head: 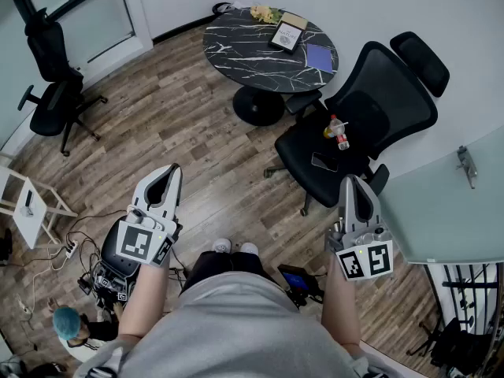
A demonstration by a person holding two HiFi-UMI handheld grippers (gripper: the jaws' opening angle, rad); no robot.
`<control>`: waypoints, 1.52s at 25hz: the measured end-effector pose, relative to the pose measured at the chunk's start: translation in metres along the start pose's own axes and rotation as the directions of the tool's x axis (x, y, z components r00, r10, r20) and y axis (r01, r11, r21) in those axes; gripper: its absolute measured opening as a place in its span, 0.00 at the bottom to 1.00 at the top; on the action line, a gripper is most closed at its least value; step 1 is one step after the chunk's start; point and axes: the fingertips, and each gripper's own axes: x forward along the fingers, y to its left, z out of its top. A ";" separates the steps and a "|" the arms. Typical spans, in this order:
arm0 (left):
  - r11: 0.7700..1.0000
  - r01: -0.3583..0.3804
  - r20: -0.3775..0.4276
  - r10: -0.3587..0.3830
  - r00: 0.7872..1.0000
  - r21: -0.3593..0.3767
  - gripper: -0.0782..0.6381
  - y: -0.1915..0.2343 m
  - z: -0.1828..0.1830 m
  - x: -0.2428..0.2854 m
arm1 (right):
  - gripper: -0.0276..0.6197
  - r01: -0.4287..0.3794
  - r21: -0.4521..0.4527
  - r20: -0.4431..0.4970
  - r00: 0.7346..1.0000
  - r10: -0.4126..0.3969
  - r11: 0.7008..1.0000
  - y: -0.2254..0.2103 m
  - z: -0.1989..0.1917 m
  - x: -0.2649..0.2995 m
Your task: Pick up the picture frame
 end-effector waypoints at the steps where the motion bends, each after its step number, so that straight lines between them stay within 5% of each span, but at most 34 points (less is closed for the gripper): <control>1: 1.000 -0.005 0.000 0.005 1.000 0.002 0.12 -0.001 0.001 0.000 | 0.08 0.005 -0.003 -0.004 1.000 -0.005 1.000 -0.003 -0.001 -0.001; 38: 0.997 -0.074 0.024 0.074 0.997 0.017 0.12 -0.026 0.008 0.034 | 0.08 -0.051 0.041 0.030 0.998 0.050 0.998 -0.051 -0.007 0.012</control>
